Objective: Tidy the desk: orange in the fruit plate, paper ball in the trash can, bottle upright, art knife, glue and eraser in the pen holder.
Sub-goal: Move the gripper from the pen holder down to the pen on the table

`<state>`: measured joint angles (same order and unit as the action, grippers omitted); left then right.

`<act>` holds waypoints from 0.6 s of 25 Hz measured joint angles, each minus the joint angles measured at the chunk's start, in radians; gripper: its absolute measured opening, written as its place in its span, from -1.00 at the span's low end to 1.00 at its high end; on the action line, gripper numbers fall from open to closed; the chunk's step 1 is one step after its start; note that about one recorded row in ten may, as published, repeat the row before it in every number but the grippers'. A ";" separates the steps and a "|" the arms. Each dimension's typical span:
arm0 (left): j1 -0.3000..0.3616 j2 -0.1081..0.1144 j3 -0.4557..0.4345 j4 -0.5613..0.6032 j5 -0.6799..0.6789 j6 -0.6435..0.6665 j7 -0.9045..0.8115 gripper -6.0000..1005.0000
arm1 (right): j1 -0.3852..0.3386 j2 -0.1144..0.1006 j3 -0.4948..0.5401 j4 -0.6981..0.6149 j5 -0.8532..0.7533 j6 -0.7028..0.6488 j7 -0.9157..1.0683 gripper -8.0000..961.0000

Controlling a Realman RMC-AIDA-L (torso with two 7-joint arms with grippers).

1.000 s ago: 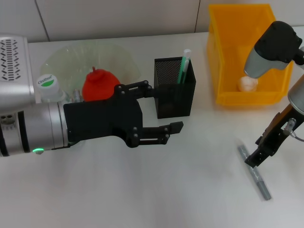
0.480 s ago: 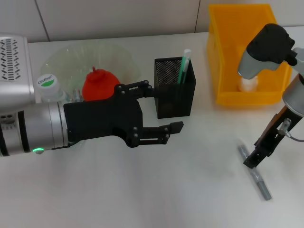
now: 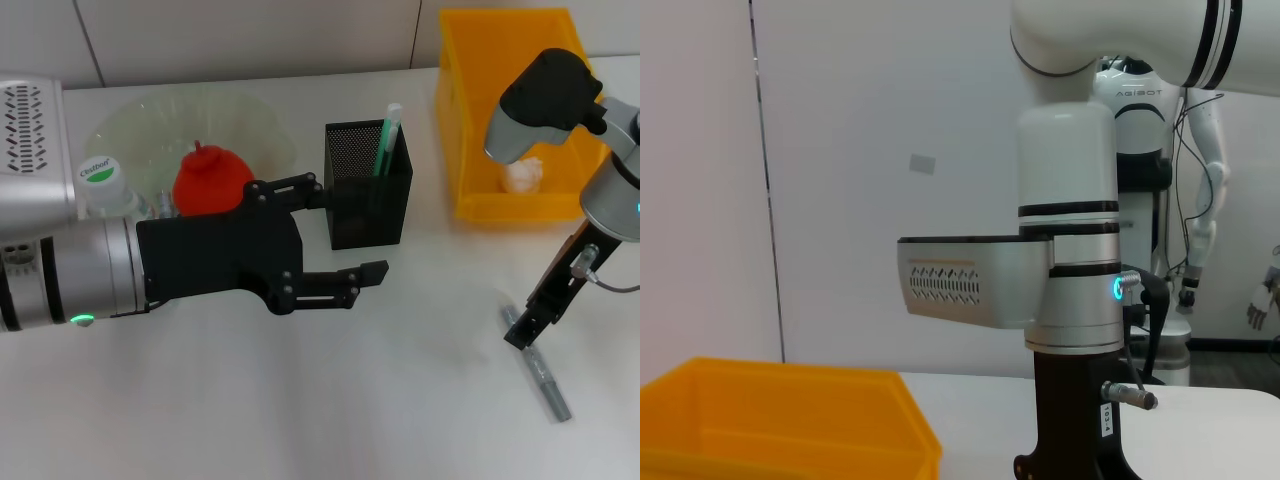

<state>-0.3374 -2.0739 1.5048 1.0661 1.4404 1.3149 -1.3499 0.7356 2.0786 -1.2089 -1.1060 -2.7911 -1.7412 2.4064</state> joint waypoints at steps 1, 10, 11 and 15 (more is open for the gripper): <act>0.000 0.000 0.000 0.000 0.000 0.000 0.000 0.61 | 0.002 0.000 -0.001 0.006 -0.001 0.003 0.000 0.37; 0.000 0.000 0.003 0.000 0.000 0.002 0.001 0.61 | 0.010 0.000 -0.037 0.034 -0.014 0.027 0.023 0.37; 0.000 0.000 0.003 0.000 0.000 0.002 0.001 0.61 | 0.010 0.000 -0.037 0.034 -0.014 0.027 0.023 0.37; 0.000 0.001 0.003 0.000 0.000 0.003 0.002 0.61 | 0.012 0.000 -0.039 0.042 -0.013 0.033 0.023 0.37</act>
<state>-0.3374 -2.0728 1.5079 1.0661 1.4404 1.3178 -1.3483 0.7476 2.0785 -1.2475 -1.0644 -2.8042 -1.7082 2.4298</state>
